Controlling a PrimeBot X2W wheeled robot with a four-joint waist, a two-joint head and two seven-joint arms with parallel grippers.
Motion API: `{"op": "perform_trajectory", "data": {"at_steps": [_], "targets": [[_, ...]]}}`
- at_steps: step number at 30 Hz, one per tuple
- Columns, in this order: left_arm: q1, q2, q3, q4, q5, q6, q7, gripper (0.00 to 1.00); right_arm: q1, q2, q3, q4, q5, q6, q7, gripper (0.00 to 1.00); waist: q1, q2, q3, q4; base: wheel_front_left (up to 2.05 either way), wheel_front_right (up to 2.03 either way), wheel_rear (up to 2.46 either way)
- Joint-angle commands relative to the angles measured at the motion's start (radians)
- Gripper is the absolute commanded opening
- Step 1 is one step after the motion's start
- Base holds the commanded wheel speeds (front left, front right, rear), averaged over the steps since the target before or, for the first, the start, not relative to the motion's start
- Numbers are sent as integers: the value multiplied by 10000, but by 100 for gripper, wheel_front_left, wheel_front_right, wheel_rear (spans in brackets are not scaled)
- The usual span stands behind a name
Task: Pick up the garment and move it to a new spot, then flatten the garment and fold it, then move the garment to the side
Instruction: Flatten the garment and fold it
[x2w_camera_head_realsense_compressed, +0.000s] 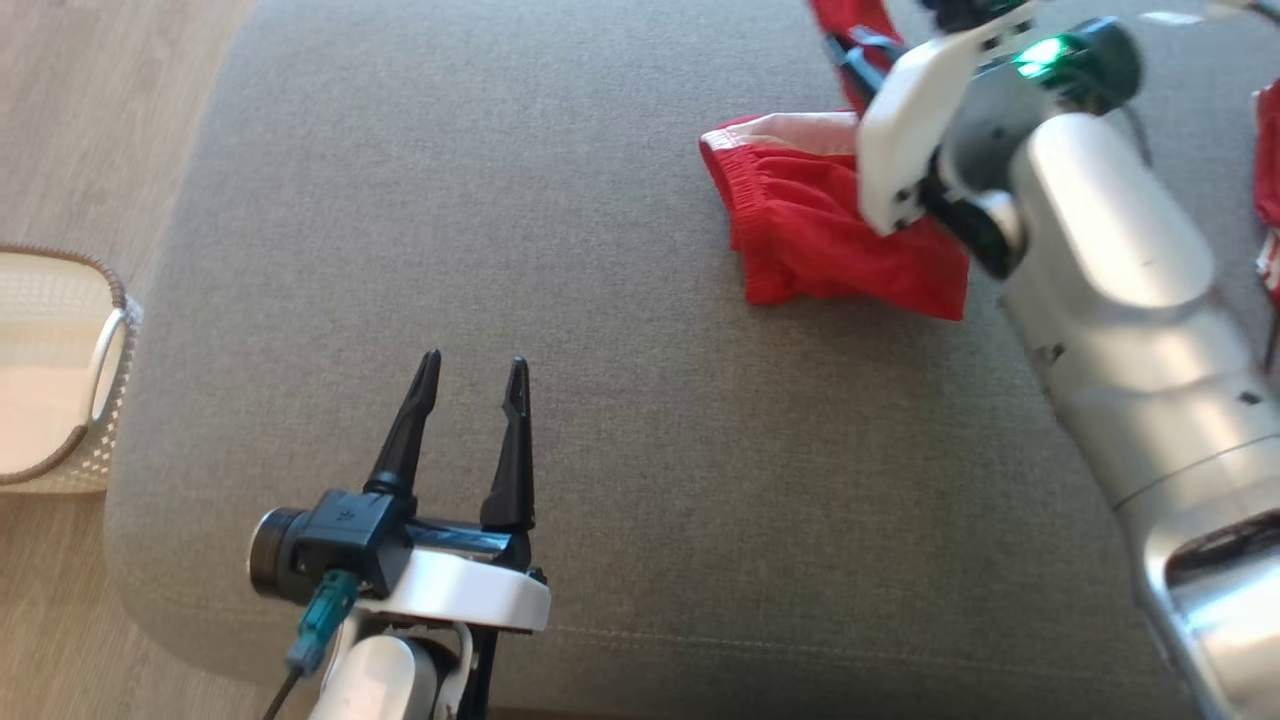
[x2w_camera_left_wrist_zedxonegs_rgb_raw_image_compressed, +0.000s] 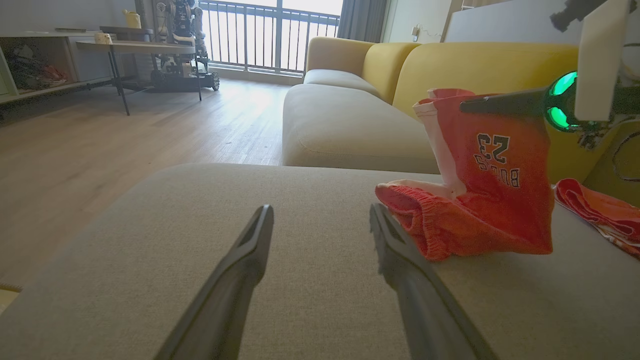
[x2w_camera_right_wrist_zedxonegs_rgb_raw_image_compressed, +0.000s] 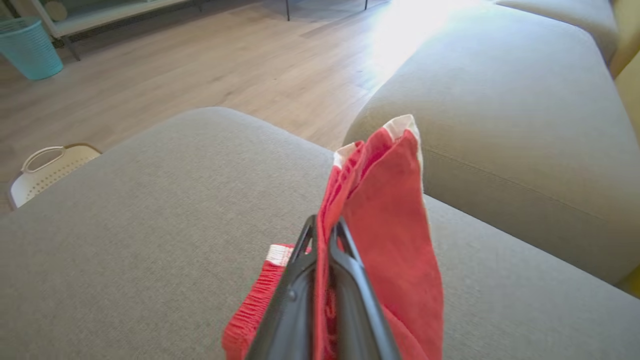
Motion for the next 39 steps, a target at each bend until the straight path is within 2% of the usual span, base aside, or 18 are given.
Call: {"op": "perform_trajectory", "data": {"at_steps": [1,7,8,9,15,21,24,27,28,31,35,39], "targets": [[-148,59,258,-284,-59,39,-49,100,126,300,113,-360,87,-4,52,0,0,-1,45,53,0,0,0],[-235,59,140,-248,-128,37,-49,100,813,604,383,-389,342,-4,325,0,0,-1,119,218,0,0,0],[-234,59,144,-241,-140,41,-49,100,927,633,370,-442,409,-4,287,36,0,-1,120,223,0,0,0],[-227,59,149,-234,-150,46,-49,100,1039,657,334,-523,492,-4,202,100,0,-1,117,220,0,0,0],[-133,59,184,-175,-126,67,-49,100,1663,635,-693,-1588,720,-4,-1039,100,0,-1,-112,80,0,0,0],[127,59,399,-215,-43,195,-49,100,2939,-208,-2313,-3362,-359,-4,-2082,100,0,-1,-529,-295,0,0,0],[243,58,599,-274,-11,278,-49,100,4034,-348,-3214,-4423,-942,-4,-2708,100,0,-1,-700,-543,0,0,0],[353,58,827,-330,-2,321,-49,100,5361,-189,-4003,-5316,-1479,-4,-3488,100,0,-1,-844,-768,0,0,0],[353,58,827,-330,-2,321,-49,100,5361,-189,-4003,-5316,-1479,-4,-3488,100,0,-1,-844,-768,0,0,0],[491,58,1038,-472,80,363,-49,100,6705,84,-4473,-5891,-2005,-4,-4184,100,0,-1,-947,-962,0,0,0],[710,58,1243,-580,239,318,-49,100,8226,485,-4759,-6498,-2464,-4,-4697,100,0,-1,-1070,-1115,0,0,0],[1059,58,1428,-706,345,356,-49,100,9388,724,-4753,-7439,-2618,-4,-4770,100,0,-1,-1334,-1216,0,0,0]]}}
